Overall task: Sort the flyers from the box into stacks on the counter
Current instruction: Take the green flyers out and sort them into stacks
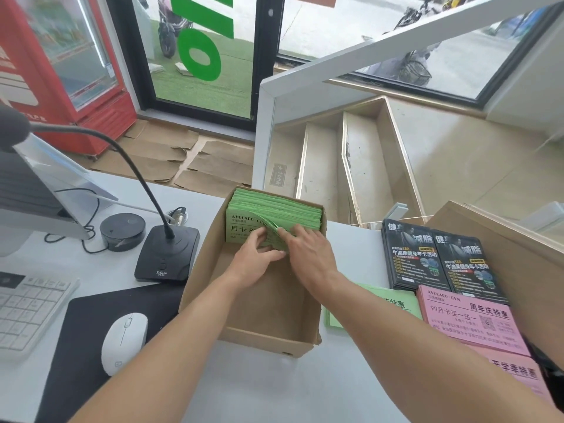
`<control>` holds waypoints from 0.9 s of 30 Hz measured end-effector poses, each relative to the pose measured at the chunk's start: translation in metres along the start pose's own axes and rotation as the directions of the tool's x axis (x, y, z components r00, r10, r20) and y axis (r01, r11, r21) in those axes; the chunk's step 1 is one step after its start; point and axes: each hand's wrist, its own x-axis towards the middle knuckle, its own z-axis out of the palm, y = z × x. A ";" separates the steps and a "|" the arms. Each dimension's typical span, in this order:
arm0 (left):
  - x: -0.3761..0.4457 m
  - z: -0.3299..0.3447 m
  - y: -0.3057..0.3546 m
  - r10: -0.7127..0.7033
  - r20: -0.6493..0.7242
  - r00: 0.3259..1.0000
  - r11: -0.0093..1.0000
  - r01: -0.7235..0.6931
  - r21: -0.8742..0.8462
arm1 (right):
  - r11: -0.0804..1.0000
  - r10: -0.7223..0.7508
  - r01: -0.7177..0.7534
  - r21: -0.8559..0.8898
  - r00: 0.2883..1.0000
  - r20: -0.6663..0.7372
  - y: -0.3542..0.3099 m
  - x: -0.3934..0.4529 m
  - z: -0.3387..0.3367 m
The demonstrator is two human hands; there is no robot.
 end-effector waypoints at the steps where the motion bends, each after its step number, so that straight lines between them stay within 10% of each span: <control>1: 0.001 0.000 0.000 -0.005 0.014 1.000 1.000 0.005 -0.002 | 0.999 0.031 -0.032 0.024 0.999 0.036 0.003 0.001 -0.001; 10: -0.023 -0.015 0.020 0.156 -0.458 0.875 0.985 -0.175 0.000 | 0.884 0.191 0.001 0.468 0.912 -0.364 0.025 -0.035 -0.052; 19: -0.117 0.036 0.065 0.243 0.229 0.943 0.961 -0.267 0.077 | 0.594 0.191 -0.077 0.801 0.980 -0.048 0.131 -0.181 -0.101; 27: -0.163 0.149 -0.031 0.202 0.183 0.962 0.979 -0.193 -0.066 | 0.587 0.334 -0.251 0.770 0.941 0.052 0.164 -0.297 -0.017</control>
